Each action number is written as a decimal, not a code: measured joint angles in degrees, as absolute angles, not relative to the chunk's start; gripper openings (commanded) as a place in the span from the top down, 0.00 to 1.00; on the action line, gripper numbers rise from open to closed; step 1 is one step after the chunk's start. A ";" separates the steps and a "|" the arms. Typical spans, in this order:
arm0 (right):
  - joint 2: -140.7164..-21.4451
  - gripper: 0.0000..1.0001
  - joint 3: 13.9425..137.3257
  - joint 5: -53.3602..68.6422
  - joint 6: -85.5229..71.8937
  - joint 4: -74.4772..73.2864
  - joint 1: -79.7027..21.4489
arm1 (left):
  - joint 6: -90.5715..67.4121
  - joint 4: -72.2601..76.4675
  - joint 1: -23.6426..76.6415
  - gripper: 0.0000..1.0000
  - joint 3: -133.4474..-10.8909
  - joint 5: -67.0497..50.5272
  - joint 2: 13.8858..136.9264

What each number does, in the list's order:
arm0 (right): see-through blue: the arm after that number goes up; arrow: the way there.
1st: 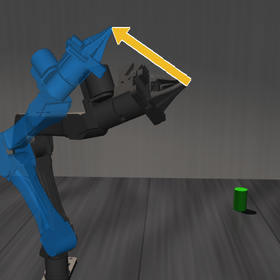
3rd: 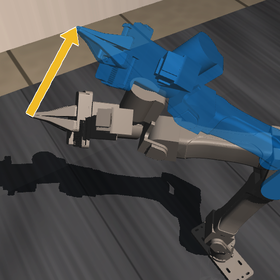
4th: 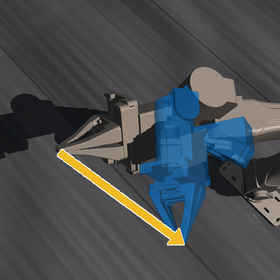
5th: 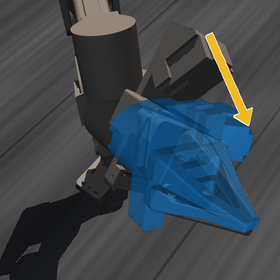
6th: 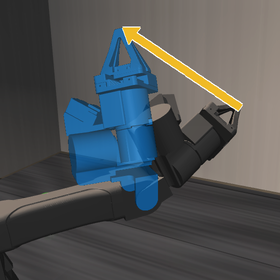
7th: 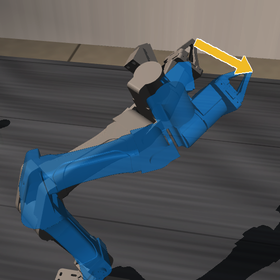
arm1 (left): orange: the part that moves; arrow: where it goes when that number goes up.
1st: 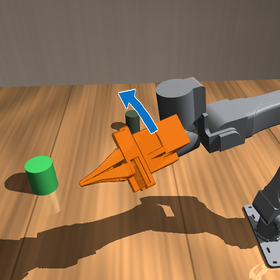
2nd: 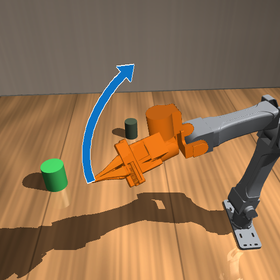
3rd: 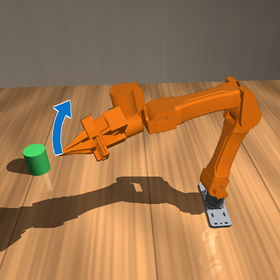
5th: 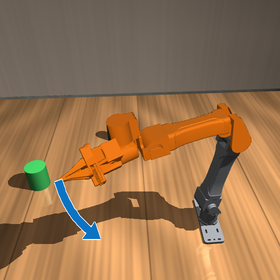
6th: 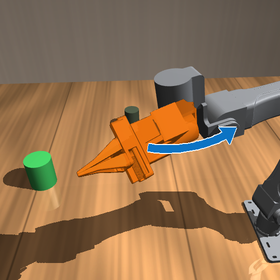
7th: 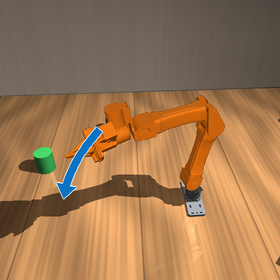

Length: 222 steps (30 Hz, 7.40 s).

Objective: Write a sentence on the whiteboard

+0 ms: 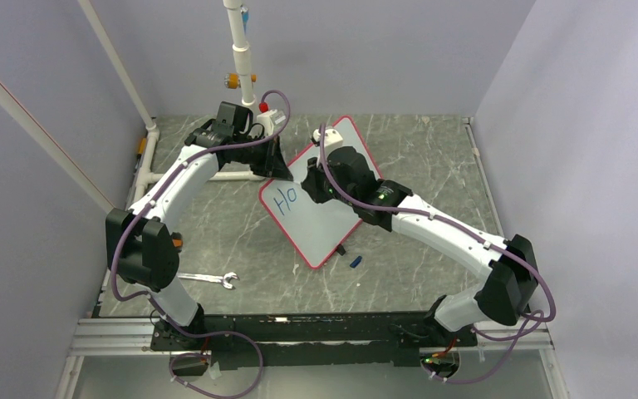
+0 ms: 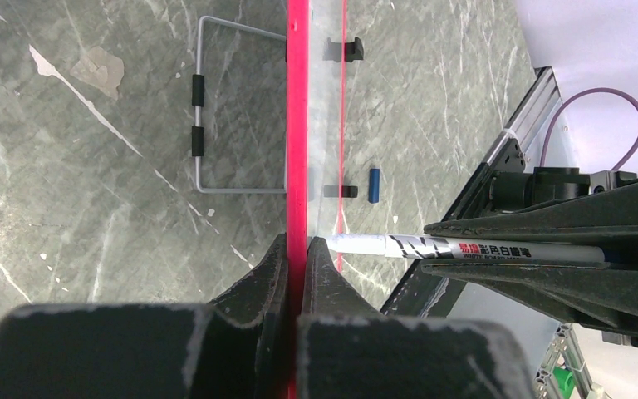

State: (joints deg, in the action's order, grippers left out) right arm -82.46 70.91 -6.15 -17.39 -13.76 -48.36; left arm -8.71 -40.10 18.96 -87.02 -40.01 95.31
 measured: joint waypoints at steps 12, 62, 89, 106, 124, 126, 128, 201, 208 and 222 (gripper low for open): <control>-80.09 1.00 66.32 -5.89 -18.79 -14.22 -48.36 | -8.69 -40.16 18.96 1.00 -87.02 -39.77 95.29; -83.42 1.00 74.94 -5.80 -16.88 -19.66 -48.45 | -8.71 -40.14 19.22 1.00 -87.02 -39.68 94.96; -84.09 1.00 74.52 -8.73 -15.55 -19.57 -47.86 | -8.69 -40.23 19.22 1.00 -87.02 -39.29 94.96; -83.05 1.00 72.23 -5.93 -15.62 -20.18 -47.31 | -8.69 -40.38 19.20 1.00 -87.02 -39.11 94.96; -81.01 1.00 72.14 -2.22 -15.79 -20.29 -47.37 | -8.69 -40.36 19.25 1.00 -87.02 -39.18 94.76; -79.42 1.00 71.68 -3.11 -15.73 -19.92 -47.37 | -8.69 -40.36 19.25 1.00 -87.02 -39.13 94.67; -77.56 1.00 71.24 -4.27 -15.59 -19.64 -47.16 | -8.69 -40.36 19.29 1.00 -87.02 -39.11 94.63; -82.02 1.00 69.95 -3.92 -15.99 -15.44 -42.28 | -8.67 -40.86 19.49 1.00 -87.02 -38.04 94.43; -82.76 1.00 71.20 -3.25 -16.01 -15.44 -42.15 | -8.67 -40.88 19.55 1.00 -87.02 -38.00 94.43; -82.94 1.00 71.48 -0.19 -16.38 -15.27 -41.78 | -8.67 -41.06 19.55 1.00 -87.02 -37.80 94.43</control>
